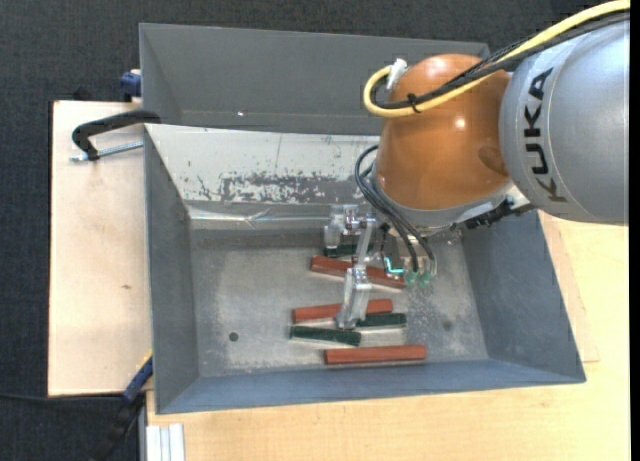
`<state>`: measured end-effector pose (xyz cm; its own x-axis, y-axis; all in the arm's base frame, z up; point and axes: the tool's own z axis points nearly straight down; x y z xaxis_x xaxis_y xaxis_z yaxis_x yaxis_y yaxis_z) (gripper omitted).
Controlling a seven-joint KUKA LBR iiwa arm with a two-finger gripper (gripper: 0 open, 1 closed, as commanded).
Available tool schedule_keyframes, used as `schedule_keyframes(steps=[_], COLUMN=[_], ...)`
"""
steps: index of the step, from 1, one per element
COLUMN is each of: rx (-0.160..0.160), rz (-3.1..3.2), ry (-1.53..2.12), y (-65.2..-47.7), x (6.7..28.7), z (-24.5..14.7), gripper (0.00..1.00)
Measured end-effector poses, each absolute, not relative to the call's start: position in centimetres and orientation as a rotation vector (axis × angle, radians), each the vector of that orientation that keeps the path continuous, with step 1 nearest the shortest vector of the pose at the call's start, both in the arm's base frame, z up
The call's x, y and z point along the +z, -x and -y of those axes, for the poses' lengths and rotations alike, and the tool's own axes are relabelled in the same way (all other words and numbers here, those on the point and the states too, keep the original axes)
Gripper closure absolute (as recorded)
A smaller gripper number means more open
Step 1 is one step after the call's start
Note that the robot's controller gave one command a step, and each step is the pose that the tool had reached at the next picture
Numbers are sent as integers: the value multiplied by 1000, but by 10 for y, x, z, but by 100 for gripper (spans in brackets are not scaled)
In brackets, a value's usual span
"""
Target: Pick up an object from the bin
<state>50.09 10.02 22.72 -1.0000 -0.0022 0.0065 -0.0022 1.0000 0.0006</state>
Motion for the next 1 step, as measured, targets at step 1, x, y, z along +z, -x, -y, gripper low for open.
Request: schedule_keyframes(steps=[1], rx=[-2], rz=[3143], ry=[-1], y=[-503], x=[231], z=[-100], gripper=[0])
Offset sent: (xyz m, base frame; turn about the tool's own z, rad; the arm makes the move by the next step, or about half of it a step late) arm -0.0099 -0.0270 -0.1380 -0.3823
